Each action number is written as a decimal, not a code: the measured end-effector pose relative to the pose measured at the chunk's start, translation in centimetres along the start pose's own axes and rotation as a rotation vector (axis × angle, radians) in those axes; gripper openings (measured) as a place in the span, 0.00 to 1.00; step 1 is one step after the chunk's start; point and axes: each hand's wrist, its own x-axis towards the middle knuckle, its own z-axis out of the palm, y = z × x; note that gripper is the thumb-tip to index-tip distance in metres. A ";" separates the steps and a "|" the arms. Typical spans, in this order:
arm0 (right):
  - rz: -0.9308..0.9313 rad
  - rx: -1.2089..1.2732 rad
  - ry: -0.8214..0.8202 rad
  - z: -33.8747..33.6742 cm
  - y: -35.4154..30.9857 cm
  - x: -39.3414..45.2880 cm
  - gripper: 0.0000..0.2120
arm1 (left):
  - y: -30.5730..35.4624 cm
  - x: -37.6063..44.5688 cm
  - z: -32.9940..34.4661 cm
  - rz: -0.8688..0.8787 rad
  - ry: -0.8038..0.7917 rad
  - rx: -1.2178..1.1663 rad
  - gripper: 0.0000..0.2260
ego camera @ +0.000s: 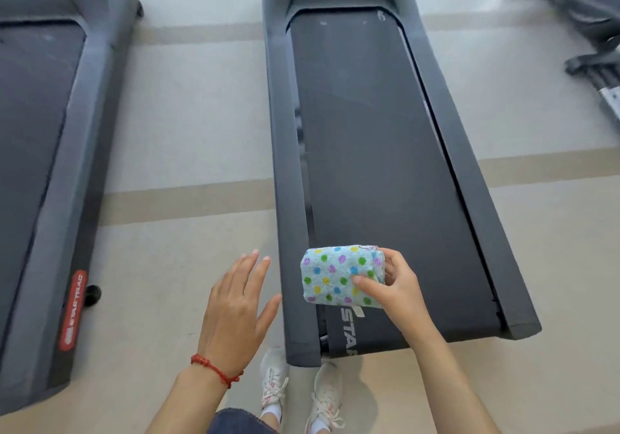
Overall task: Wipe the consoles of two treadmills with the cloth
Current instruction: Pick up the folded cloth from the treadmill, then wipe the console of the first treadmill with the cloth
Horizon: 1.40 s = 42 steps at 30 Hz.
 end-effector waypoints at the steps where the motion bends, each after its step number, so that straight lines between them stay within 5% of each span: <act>1: -0.017 -0.004 -0.007 0.0 -1.5 -0.9 0.21 | 0.2 -0.2 -1.6 -0.007 0.022 0.009 0.25; 15: -0.233 -0.072 -0.204 6.8 -16.9 -9.1 0.20 | -1.0 -3.7 -18.4 -0.075 0.304 0.033 0.25; 29: -0.341 -0.127 -0.262 27.9 -27.2 -9.0 0.19 | -20.5 -2.0 -31.4 -0.015 0.299 0.071 0.26; 33: -0.363 -0.212 -0.336 31.1 -30.9 -8.0 0.20 | -22.4 1.6 -34.8 0.009 0.296 -0.249 0.36; 36: -0.357 -0.292 -0.414 32.1 -33.9 -6.4 0.20 | -22.1 4.9 -36.6 -0.039 0.037 -0.568 0.43; 42: -0.414 -0.428 -0.503 33.1 -40.3 -1.3 0.19 | -21.6 12.2 -38.4 -0.055 -0.182 -0.950 0.24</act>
